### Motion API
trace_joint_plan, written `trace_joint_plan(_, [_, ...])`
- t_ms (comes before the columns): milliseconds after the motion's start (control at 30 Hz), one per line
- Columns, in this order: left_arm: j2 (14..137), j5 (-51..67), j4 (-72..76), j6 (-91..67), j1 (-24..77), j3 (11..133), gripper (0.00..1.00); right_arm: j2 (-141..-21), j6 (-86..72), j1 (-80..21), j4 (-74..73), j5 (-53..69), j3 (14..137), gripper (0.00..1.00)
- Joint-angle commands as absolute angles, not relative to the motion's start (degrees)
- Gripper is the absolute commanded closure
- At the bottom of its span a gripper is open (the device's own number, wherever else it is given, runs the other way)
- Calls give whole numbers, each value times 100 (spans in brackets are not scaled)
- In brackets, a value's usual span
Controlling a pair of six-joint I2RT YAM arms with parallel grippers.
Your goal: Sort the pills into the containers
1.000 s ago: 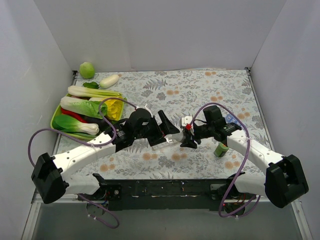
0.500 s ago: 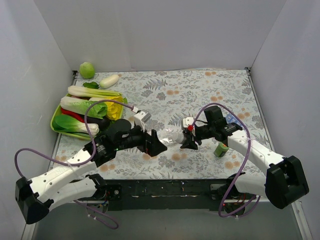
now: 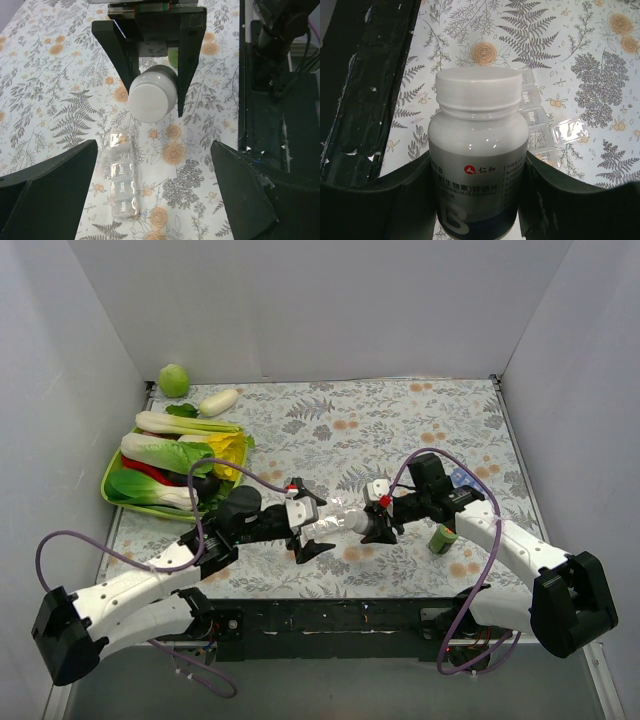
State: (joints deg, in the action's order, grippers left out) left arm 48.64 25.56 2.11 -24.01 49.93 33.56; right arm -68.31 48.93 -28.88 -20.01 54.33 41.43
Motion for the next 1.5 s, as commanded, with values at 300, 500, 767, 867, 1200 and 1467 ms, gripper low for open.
trace_joint_plan(300, [6635, 3190, 1345, -1898, 4966, 4148, 6, -6715, 5054, -2865, -2057, 5757, 4236, 96])
trace_joint_plan(500, [6829, 3463, 1380, -2153, 4966, 4227, 18, -6724, 5045, -2865, -2039, 5731, 4219, 96])
trace_joint_plan(767, [7048, 3524, 1371, -2478, 4975, 4280, 33, -6732, 5045, -2865, -2048, 5730, 4227, 96])
trace_joint_plan(867, [7137, 3524, 1380, -2662, 4975, 4350, 43, -6732, 5045, -2865, -2048, 5722, 4210, 96])
trace_joint_plan(1200, [7172, 2243, 952, -4971, 4975, 4631, 100, -6724, 4738, -2865, -1811, 5353, 4201, 96])
trace_joint_plan(1467, [7699, 1442, -1342, -8934, 4896, 5624, 100, -6732, 4404, -2865, -1486, 4957, 4157, 98])
